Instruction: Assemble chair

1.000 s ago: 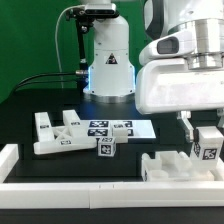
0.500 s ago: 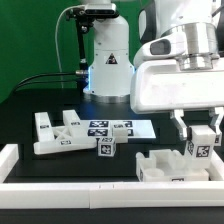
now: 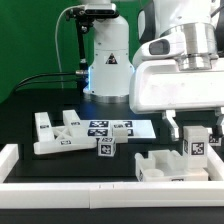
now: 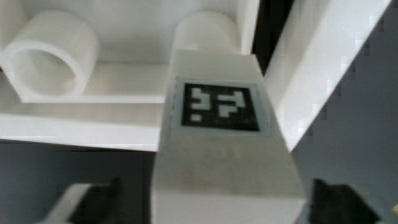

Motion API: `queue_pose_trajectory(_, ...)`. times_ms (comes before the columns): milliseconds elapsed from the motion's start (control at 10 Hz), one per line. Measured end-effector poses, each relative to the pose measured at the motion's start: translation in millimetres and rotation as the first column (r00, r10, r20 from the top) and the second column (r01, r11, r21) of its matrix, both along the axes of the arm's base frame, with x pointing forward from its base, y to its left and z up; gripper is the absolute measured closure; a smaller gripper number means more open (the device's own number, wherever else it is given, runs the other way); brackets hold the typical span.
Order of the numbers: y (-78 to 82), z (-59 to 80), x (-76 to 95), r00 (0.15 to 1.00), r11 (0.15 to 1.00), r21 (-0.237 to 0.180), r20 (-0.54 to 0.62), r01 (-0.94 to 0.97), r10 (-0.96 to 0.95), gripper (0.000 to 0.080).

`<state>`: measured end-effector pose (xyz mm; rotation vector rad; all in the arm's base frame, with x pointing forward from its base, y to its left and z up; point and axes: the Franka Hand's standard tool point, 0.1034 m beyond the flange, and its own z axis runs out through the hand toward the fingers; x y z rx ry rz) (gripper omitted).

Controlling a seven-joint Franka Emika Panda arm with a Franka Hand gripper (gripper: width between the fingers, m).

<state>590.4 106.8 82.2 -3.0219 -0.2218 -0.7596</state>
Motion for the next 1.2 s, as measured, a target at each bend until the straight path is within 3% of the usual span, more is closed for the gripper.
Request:
queue_pose_trajectory(100,0.4,-2.2,-1.1,0.999,1.000,0.002,-0.037,0.009,-0.009,0.0179)
queue_pose_trajectory(200,-0.7,-1.3,1.8,0.995,0.997,0.028,-0.076,0.073,-0.070,0.0159)
queue_pose_trajectory(300,-2.4,-3.0,4.4,0.988,0.992,0.046,-0.102,0.120,-0.114,0.0159)
queue_pose_trajectory(400,2.3,-12.2,-3.0,0.964,0.987,0.047,-0.225,0.154,-0.140,0.0151)
queue_pose_trajectory(500,2.9,-11.1,0.0,0.949,0.988,0.039,-0.287,0.147,-0.130,0.0151)
queue_pose_trajectory(700,0.8,-12.2,-1.3,0.941,0.986,0.038,-0.308,0.161,-0.142,0.0159)
queue_pose_trajectory(800,1.0,-12.2,-1.2,0.939,0.984,0.041,-0.309,0.175,-0.154,0.0274)
queue_pose_trajectory(900,0.8,-12.2,-1.3,0.937,0.983,0.042,-0.310,0.181,-0.159,0.0274)
queue_pose_trajectory(1000,1.1,-12.3,-1.4,0.926,0.971,0.054,-0.315,0.234,-0.206,0.0464)
queue_pose_trajectory(1100,2.0,-12.7,-1.8,0.901,0.945,0.072,-0.329,0.320,-0.281,0.0515)
queue_pose_trajectory(1200,5.6,-12.6,1.0,0.853,0.901,0.082,-0.368,0.425,-0.369,0.0515)
